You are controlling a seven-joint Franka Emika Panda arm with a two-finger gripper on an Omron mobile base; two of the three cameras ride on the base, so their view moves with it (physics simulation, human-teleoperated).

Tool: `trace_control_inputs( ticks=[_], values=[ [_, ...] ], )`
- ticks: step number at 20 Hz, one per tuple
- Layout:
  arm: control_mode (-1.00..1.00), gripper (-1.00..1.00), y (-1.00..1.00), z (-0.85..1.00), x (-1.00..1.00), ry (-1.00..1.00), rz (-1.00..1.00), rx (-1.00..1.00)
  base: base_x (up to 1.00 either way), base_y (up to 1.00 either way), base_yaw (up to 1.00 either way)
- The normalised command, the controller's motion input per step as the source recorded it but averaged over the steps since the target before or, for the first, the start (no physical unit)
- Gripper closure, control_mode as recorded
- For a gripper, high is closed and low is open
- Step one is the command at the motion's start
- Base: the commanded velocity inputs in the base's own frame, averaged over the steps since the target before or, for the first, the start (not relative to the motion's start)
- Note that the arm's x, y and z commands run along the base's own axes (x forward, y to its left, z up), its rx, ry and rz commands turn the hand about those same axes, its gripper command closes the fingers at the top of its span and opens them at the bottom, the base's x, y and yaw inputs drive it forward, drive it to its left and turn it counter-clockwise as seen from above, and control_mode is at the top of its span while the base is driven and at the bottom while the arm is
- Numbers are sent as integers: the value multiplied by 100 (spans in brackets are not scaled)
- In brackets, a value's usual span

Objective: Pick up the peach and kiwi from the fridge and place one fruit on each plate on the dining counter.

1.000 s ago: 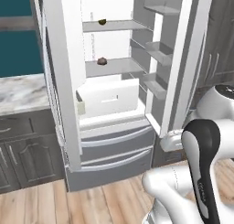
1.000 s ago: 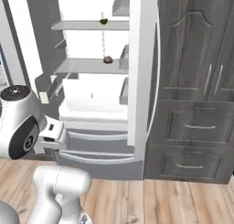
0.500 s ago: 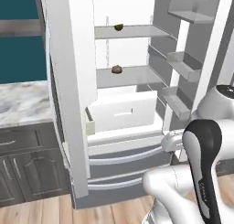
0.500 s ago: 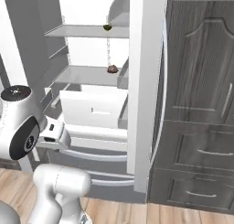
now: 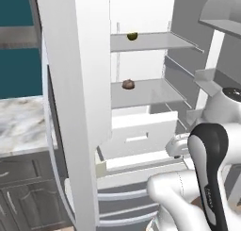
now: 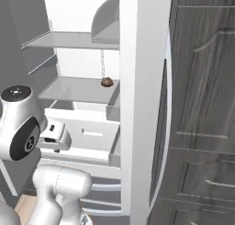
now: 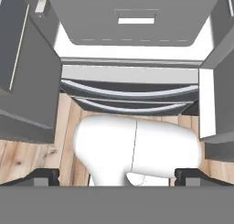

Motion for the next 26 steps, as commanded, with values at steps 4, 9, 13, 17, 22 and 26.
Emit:
trace_control_inputs(
  ticks=[4,9,13,17,22,26],
  values=[
    [100,-100,0,0,0,0,0,0,53,8,0],
    [100,-100,0,0,0,0,0,0,59,3,0],
    [100,-100,0,0,0,0,0,0,55,4,0],
    [100,-100,0,0,0,0,0,0,35,9,0],
    [100,-100,0,0,0,0,0,0,0,0,0],
    [100,-100,0,0,0,0,0,0,0,0,0]
  ],
)
